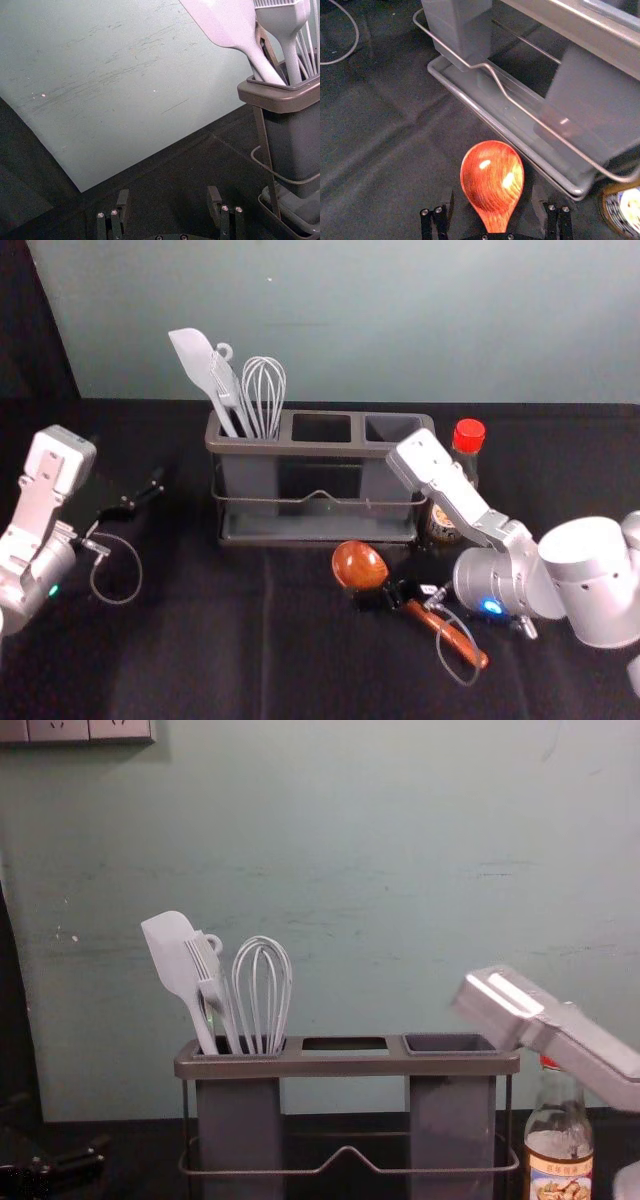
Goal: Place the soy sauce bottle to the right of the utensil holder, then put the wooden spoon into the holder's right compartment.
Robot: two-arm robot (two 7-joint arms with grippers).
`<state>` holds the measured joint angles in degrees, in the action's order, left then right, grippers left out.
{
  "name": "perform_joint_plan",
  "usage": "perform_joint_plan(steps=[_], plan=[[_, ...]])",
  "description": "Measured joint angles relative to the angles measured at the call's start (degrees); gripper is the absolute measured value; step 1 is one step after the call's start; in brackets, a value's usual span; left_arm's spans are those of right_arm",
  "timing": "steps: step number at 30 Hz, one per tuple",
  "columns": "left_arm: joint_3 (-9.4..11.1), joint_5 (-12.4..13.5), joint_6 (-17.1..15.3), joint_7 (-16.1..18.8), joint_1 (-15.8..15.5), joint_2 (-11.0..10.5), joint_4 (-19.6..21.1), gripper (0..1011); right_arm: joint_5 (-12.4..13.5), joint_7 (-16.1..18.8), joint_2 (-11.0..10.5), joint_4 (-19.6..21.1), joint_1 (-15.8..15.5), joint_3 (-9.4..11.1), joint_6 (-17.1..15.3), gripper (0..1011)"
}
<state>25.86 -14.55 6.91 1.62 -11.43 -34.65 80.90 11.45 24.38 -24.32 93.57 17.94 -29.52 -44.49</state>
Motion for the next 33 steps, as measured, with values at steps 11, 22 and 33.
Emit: perform_joint_plan(steps=[11, 22, 33], plan=[[0.00, 0.00, 0.00, 0.00, 0.00, 0.00, 0.00, 1000, -2.75, 1.00, 3.28, -4.91, 3.65, -1.97, -0.86, 1000], [0.00, 0.00, 0.00, 0.00, 0.00, 0.00, 0.00, 1000, -4.18, 1.69, 4.82, -6.37, 4.78, -1.84, -1.57, 1000], [0.00, 0.00, 0.00, 0.00, 0.00, 0.00, 0.00, 1000, -5.53, 2.68, 5.96, -7.34, 5.18, -1.46, -2.46, 1000]])
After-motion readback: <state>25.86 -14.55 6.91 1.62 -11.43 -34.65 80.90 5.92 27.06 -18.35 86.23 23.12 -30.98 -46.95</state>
